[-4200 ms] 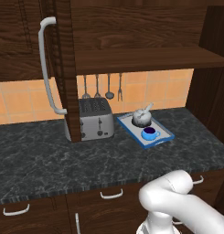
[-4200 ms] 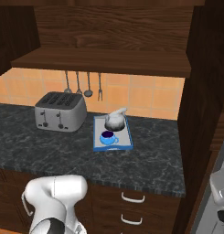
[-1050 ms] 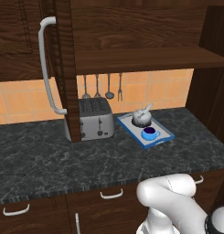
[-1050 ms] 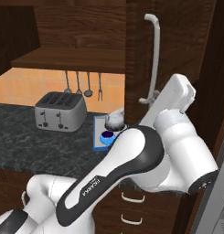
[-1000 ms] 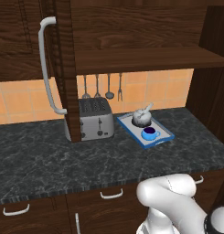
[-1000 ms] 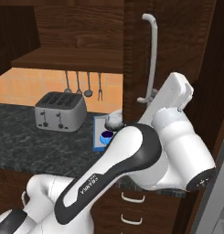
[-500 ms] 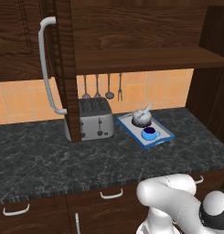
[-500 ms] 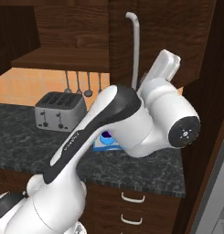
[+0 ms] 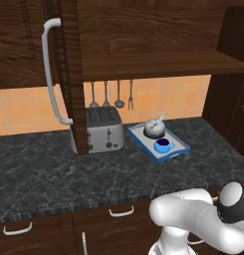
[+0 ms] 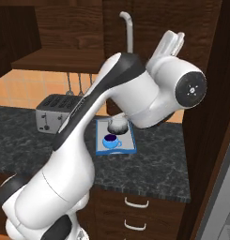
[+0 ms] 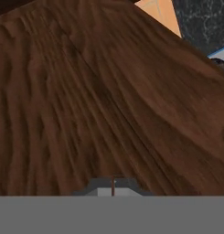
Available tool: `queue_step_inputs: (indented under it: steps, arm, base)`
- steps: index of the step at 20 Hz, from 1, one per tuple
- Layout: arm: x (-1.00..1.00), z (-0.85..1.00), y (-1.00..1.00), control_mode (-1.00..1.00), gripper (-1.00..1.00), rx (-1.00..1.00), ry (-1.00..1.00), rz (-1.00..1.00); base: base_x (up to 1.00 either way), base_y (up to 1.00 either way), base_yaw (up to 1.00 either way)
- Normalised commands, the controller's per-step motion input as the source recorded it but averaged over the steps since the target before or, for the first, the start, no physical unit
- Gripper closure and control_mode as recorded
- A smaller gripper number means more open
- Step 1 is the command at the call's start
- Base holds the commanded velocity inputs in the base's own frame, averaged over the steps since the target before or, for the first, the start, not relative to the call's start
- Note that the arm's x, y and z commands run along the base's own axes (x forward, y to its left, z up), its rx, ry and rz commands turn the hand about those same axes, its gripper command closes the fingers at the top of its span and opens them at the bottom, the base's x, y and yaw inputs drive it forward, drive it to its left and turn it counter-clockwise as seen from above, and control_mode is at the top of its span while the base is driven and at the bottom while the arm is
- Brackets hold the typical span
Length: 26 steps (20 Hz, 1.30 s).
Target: Pick the kettle from the counter and place it on the tray. Then pick the mug from the cabinet and place it on the tray. Then close the cabinet doors.
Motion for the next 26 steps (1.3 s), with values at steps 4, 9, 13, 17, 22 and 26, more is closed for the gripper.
queue_step_inputs:
  steps: [4, 9, 13, 17, 22, 26]
  arm:
    - [0.66, -0.16, 0.41, -1.0, 1.0, 0.0, 0.04, -0.02]
    - [0.6, -0.18, 0.42, -1.0, 1.0, 0.0, 0.04, -0.05]
    - [0.59, -0.19, 0.42, -1.0, 1.0, 0.0, 0.03, -0.04]
    - [0.53, -0.22, 0.58, -1.0, 1.0, 0.0, 0.0, -0.05]
    - [0.68, -0.12, 0.5, -1.0, 1.0, 0.0, 0.01, -0.03]
    - [0.86, -0.09, 0.36, -1.0, 1.0, 0.0, 0.09, 0.0]
  base:
    - [0.0, 0.0, 0.0]
    - [0.0, 0.0, 0.0]
    - [0.0, 0.0, 0.0]
    - [0.0, 0.0, 0.0]
    - [0.0, 0.0, 0.0]
    - [0.0, 0.0, 0.0]
